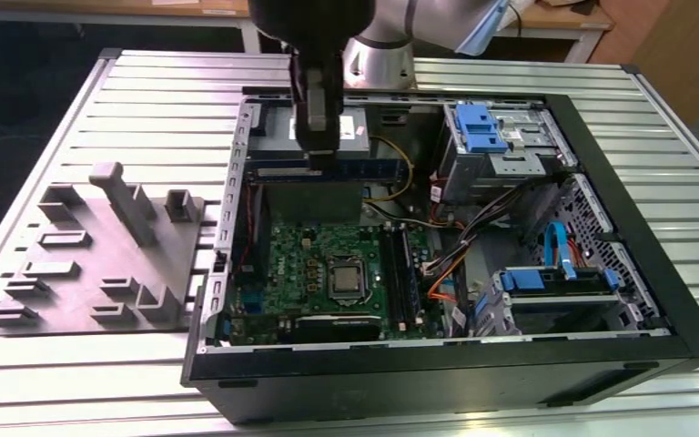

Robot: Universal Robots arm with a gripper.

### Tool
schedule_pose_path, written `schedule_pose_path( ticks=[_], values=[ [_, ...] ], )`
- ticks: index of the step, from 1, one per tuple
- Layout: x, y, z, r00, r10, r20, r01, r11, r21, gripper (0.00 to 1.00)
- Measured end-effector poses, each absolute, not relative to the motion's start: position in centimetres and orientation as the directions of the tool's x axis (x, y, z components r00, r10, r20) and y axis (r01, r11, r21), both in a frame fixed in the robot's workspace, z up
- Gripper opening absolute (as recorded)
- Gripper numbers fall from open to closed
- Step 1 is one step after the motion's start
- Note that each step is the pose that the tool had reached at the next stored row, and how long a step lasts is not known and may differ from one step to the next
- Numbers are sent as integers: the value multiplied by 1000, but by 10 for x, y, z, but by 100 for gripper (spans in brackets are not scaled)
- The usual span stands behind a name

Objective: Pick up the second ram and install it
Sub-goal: 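Pick up the second ram and move it above second insertion slot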

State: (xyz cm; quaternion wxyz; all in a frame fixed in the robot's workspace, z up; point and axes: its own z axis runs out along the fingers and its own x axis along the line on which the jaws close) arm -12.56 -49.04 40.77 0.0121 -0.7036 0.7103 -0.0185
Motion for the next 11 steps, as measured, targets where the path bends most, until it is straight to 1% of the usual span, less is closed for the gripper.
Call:
schedule_pose_path(
  ticks=[11],
  values=[
    [-109,-490,403,-16,-1000,4,-999,15,-43,11]
  ],
)
